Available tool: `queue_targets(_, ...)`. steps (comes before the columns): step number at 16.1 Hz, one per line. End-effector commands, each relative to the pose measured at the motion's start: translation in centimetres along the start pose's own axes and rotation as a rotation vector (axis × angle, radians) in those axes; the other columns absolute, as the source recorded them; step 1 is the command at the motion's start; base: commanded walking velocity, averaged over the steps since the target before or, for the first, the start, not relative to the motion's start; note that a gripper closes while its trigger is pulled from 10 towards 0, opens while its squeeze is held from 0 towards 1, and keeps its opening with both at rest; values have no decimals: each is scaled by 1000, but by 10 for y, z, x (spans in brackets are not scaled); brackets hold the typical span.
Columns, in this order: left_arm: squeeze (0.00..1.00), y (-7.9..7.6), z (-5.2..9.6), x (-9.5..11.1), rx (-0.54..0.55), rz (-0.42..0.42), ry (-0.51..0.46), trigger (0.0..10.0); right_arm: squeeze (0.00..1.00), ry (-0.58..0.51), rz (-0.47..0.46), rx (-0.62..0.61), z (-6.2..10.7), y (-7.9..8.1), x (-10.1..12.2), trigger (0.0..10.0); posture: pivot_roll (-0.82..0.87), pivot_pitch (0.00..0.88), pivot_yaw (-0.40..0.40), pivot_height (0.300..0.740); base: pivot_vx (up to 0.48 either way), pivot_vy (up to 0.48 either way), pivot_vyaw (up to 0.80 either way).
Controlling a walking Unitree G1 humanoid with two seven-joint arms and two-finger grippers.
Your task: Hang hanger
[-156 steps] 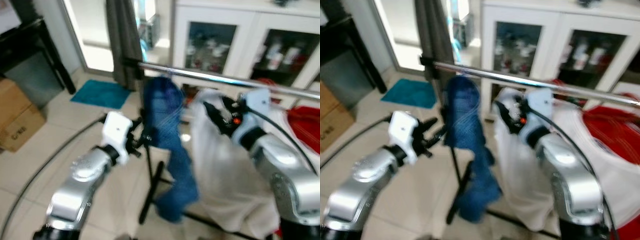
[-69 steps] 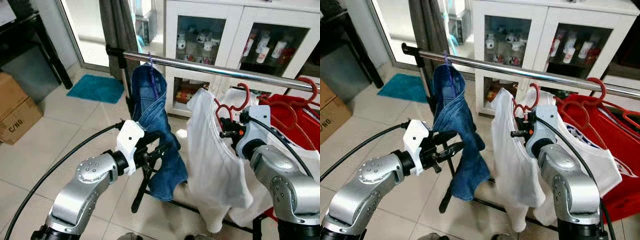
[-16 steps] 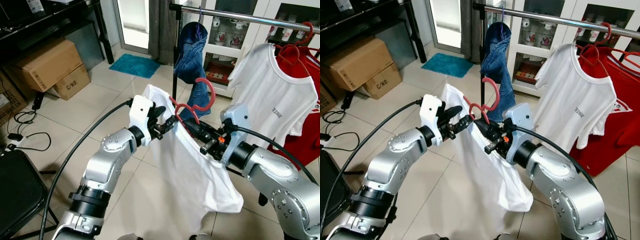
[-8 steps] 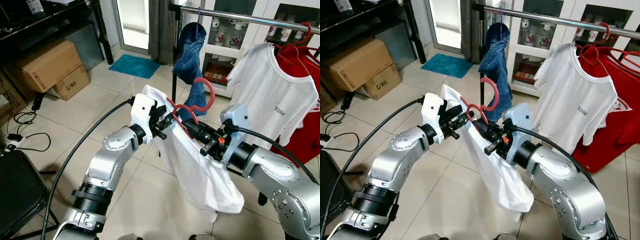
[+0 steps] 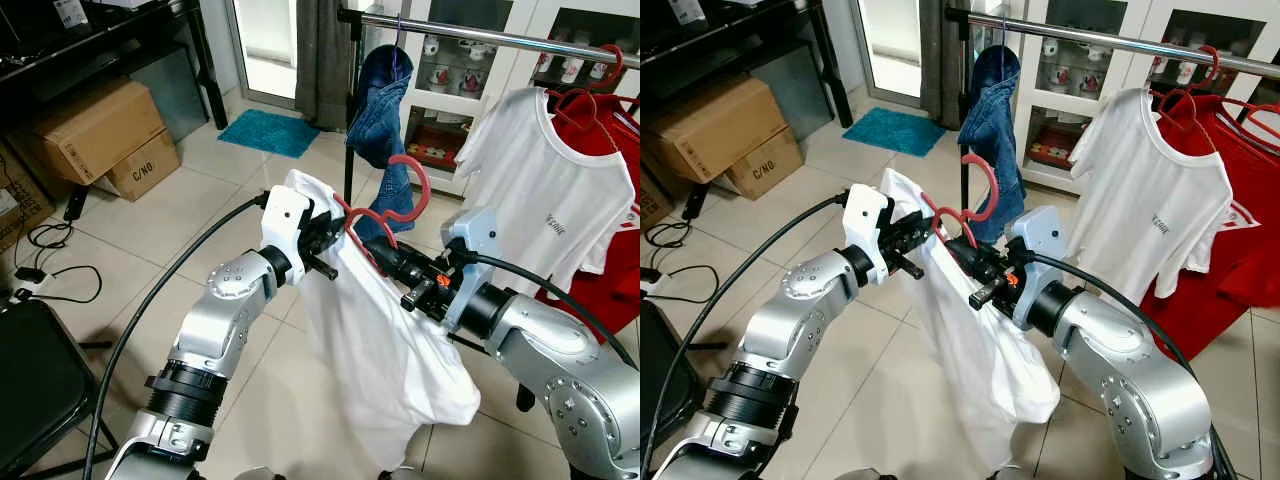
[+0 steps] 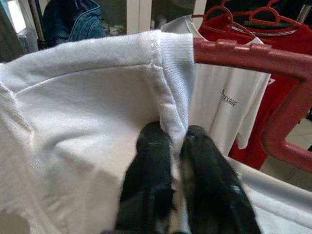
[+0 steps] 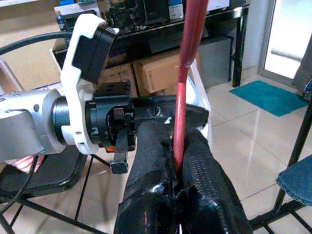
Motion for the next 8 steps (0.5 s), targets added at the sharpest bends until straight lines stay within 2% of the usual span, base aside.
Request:
queue_targets(1, 0, 2, -1, 4, 4, -13, -10, 0, 0, -28, 19, 23, 0, 4, 6, 0, -130, 29, 53, 740, 0, 0, 0)
queue_targets(4, 0, 1, -1, 5, 5, -14, -15, 0, 0, -20, 20, -7, 0, -1, 4, 0, -131, 20, 53, 740, 0, 0, 0)
queue_targets(6, 0, -1, 2, 7, -5, -15, -25, 0, 0, 7, 18, -121, 0, -16, 0, 0, -131, 18, 56, 740, 0, 0, 0)
queue_targets(7, 0, -1, 2, 7, -5, -15, -25, 0, 0, 7, 18, -121, 0, -16, 0, 0, -131, 18, 56, 740, 0, 0, 0)
queue_targets(8, 0, -2, 5, 9, -10, -17, -32, 0, 0, 37, 24, -229, 3, -32, -6, 0, -130, 17, 55, 740, 0, 0, 0)
Point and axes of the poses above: a point about 5 cm out from each wrist's last joint towards the gripper, its own z axis pointing back from the gripper into the wrist, its own x axis along the axis of the wrist's last joint, y = z × x, the point moved 2 cm from there along -z, pointing out of the wrist towards the gripper, and after that the axes turned 5 degrees about -z, right-handed, at the moved point
